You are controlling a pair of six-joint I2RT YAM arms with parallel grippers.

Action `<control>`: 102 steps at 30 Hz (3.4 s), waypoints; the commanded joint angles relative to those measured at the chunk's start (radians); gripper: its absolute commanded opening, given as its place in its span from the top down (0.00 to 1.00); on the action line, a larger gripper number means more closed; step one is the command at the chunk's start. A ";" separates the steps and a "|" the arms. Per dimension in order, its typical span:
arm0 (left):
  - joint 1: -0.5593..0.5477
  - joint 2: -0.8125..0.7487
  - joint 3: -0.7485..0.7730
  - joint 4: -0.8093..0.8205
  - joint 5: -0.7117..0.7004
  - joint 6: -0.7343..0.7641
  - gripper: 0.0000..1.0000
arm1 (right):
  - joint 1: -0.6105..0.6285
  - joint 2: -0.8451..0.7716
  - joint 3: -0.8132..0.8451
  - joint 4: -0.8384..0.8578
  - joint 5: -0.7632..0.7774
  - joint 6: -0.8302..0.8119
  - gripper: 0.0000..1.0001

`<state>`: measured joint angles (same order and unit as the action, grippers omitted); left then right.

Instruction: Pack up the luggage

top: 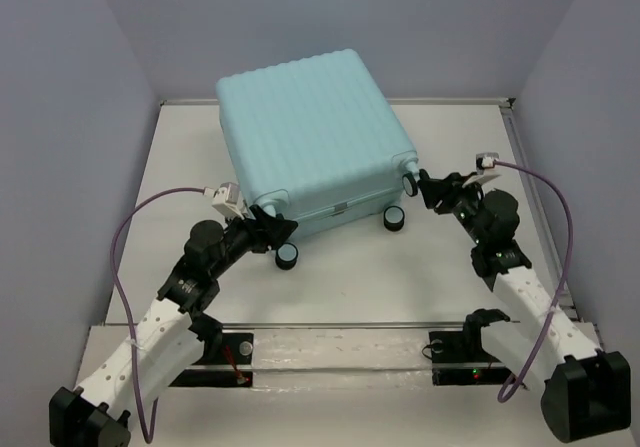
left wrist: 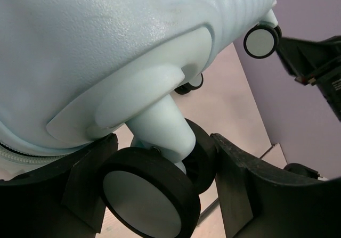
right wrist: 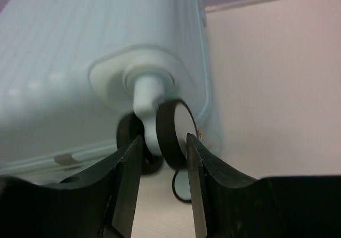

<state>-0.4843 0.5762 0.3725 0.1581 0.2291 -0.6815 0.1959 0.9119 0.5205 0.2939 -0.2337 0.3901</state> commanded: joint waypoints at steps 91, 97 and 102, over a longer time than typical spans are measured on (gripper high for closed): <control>-0.050 0.148 0.336 0.219 -0.014 -0.012 0.94 | 0.281 0.307 -0.401 0.780 0.355 0.020 0.93; -0.050 0.067 0.321 0.141 -0.097 -0.009 0.94 | 0.128 0.386 -0.361 0.801 0.194 0.038 0.68; -0.048 0.008 0.339 0.075 -0.145 0.016 0.94 | 0.062 0.462 -0.333 0.921 0.071 0.046 0.44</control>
<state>-0.5289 0.6388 0.6247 0.0887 0.1337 -0.7033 0.2913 1.3487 0.1562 1.0771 -0.0338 0.4259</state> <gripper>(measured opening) 0.581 0.503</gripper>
